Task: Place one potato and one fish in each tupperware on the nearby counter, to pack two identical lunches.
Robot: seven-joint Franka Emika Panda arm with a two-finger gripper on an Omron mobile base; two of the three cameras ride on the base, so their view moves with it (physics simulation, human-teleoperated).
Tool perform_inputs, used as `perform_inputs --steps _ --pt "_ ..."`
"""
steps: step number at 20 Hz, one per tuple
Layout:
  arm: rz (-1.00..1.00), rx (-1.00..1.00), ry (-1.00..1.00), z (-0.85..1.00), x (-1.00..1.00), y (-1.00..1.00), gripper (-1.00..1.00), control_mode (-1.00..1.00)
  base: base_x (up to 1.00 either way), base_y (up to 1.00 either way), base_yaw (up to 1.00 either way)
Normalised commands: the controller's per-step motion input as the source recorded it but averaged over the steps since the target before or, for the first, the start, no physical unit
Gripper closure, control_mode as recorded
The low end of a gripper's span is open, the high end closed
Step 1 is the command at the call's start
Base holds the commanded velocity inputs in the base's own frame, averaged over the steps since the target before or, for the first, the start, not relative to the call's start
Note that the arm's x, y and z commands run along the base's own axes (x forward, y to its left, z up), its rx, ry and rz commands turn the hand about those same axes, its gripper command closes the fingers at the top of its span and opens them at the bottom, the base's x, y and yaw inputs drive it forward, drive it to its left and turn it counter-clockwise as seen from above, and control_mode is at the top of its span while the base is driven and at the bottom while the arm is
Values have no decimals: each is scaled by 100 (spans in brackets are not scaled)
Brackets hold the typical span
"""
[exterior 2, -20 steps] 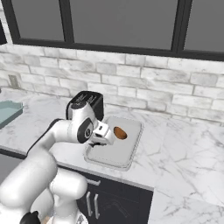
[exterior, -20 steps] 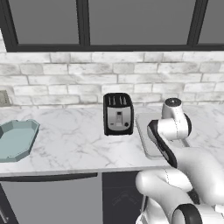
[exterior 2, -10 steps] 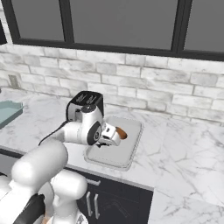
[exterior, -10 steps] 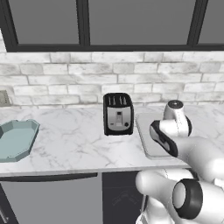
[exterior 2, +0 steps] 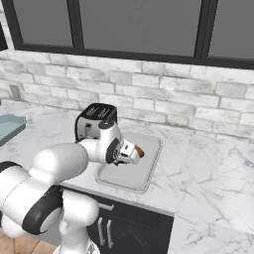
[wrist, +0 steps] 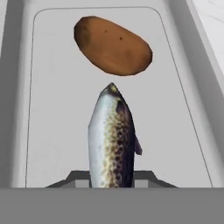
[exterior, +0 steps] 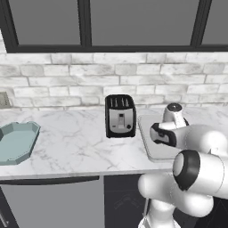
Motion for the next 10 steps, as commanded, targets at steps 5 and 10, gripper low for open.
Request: perform_inputs --steps 5,10 --pt "0 0 0 -25 35 0 -100 -100 0 0 0" --pt "0 1 0 -27 30 -4 -100 -100 0 0 0"
